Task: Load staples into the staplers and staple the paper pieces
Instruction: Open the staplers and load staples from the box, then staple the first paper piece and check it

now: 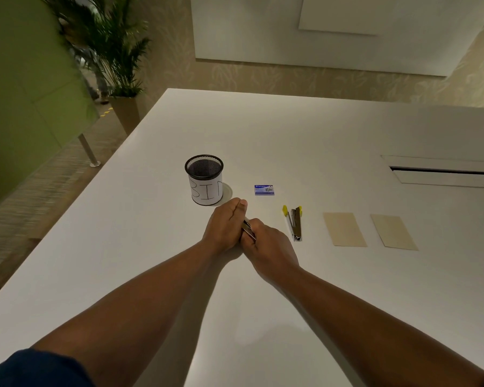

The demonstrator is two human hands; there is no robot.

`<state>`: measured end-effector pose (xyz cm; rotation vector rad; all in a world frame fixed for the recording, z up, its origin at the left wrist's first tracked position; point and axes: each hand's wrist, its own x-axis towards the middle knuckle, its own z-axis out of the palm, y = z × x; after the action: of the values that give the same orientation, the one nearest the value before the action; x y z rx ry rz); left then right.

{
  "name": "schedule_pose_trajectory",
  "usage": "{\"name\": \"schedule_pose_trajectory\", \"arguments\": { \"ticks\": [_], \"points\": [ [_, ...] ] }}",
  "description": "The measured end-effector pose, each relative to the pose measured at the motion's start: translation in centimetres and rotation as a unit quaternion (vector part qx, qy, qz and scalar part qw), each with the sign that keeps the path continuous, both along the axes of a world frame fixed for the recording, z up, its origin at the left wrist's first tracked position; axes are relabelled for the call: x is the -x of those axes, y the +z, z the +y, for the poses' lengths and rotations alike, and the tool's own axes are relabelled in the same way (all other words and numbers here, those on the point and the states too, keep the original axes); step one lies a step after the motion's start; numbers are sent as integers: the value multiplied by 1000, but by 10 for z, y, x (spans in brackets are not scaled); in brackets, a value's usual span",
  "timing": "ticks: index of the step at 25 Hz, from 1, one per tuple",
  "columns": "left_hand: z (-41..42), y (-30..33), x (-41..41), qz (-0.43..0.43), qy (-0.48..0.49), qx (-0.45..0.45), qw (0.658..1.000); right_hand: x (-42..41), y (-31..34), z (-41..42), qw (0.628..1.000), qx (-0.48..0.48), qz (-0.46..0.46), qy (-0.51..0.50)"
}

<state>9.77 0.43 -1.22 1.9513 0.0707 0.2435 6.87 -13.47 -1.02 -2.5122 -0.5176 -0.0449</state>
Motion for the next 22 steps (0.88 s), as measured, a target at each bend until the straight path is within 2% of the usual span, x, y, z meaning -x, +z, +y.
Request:
{"name": "schedule_pose_trajectory", "arguments": {
  "ticks": [4, 9, 13, 16, 22],
  "points": [
    [1, -4, 0, 16, -12, 95, 995, 0, 0, 1, 999, -27, 15, -20],
    [3, 0, 0, 1, 6, 117, 993, -1, -2, 0, 998, -39, 0, -55],
    [-2, -1, 6, -14, 49, 75, 996, 5, -2, -8, 982, -127, -18, -141],
    [-10, 7, 13, 13, 56, 107, 993, 16, 4, -20, 964, -188, -15, -189],
    [-51, 20, 15, -29, 4, 6, 1000, 24, 9, -85, 939, -227, -50, -254]
  ]
}}
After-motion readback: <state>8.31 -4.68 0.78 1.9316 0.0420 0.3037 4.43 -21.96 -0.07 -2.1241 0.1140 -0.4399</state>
